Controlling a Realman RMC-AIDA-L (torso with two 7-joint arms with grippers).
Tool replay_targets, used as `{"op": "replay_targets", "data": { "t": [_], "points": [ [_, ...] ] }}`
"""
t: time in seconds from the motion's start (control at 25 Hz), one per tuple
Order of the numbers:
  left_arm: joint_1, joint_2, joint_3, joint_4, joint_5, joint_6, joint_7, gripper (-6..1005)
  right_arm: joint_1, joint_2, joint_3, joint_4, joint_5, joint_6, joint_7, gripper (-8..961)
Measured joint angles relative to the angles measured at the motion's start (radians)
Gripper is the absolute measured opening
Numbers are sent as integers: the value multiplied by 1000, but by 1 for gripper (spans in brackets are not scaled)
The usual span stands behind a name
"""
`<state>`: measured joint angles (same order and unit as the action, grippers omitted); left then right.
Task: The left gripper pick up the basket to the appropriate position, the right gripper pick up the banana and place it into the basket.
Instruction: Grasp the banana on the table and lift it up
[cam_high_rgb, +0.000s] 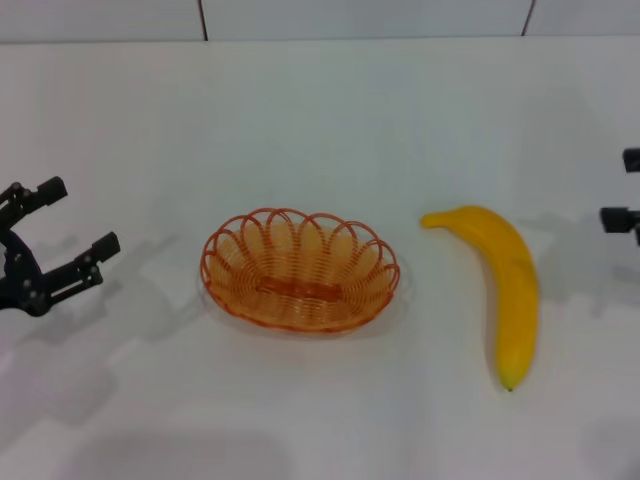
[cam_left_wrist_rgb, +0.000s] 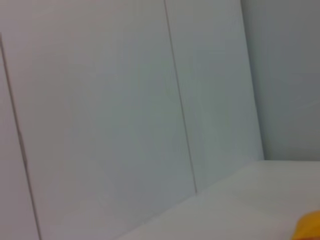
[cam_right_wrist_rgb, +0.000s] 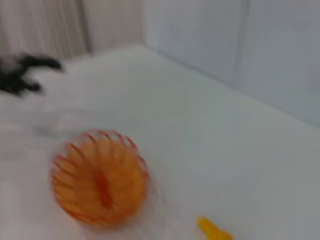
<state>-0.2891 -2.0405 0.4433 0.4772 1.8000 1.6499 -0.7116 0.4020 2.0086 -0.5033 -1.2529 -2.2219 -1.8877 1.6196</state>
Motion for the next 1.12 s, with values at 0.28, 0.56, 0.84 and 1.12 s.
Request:
{"op": "replay_targets", "data": {
  "t": [0.28, 0.56, 0.84, 1.12],
  "points": [
    [-5, 1, -1, -24, -41, 1, 5, 865, 34, 29, -158, 95, -99, 147, 78, 879],
    [0, 0, -2, -27, -56, 1, 26, 865, 83, 28, -265, 228, -97, 242, 111, 879],
    [-3, -1, -2, -35, -64, 1, 27, 865, 92, 29, -300, 305, -96, 384, 112, 880],
    [0, 0, -2, -39, -80, 1, 27, 865, 91, 29, -305, 347, -96, 459, 105, 880]
  ]
}}
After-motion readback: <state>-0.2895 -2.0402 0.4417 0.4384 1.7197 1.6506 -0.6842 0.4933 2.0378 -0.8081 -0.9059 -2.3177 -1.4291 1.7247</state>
